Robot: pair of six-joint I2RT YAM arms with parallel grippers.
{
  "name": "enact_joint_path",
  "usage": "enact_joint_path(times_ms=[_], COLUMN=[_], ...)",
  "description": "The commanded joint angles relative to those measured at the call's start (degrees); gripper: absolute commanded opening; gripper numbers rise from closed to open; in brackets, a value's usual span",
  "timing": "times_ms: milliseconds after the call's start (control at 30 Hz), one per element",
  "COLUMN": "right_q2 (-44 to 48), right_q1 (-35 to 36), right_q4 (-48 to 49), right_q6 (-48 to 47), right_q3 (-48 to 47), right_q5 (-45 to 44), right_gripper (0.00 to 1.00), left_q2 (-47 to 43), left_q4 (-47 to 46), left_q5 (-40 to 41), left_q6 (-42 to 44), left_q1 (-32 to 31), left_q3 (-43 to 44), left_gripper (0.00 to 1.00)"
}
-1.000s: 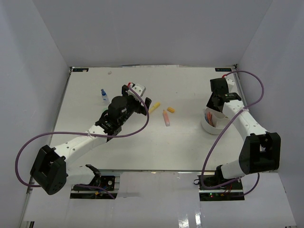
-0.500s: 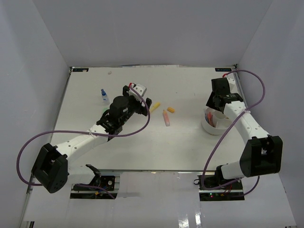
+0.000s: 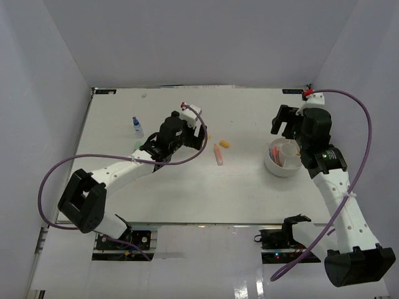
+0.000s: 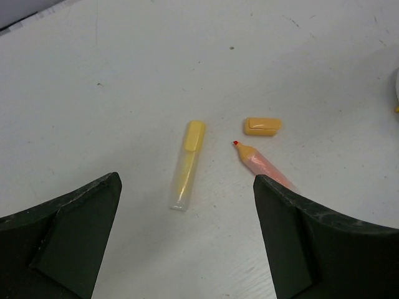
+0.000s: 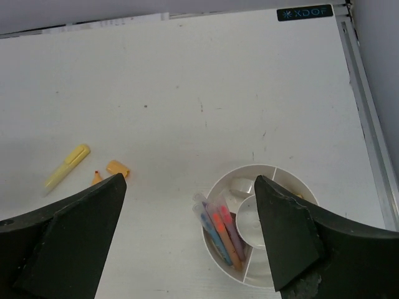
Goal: Sort the stationery into containers
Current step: Pick up the pen from the center of the board.
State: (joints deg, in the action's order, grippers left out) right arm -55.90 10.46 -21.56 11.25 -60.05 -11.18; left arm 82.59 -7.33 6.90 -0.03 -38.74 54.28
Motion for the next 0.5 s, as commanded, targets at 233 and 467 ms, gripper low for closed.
enact_joint_path(times_ms=[233, 467], right_q2=[7.3, 10.5], right_q1=[-0.3, -0.3], right_q4=[4.2, 5.0], right_q6=[-5.7, -7.0], right_q3=[6.1, 10.1], right_q5=[13.5, 16.0], right_gripper=[0.98, 0.97], left_q2=[16.1, 26.6], left_q4=[18.9, 26.2], left_q5=[-7.9, -10.1], left_q6=[-3.7, -2.9], left_q1=[3.0, 4.8], left_q3=[17.3, 27.2], left_gripper=[0.93, 0.88])
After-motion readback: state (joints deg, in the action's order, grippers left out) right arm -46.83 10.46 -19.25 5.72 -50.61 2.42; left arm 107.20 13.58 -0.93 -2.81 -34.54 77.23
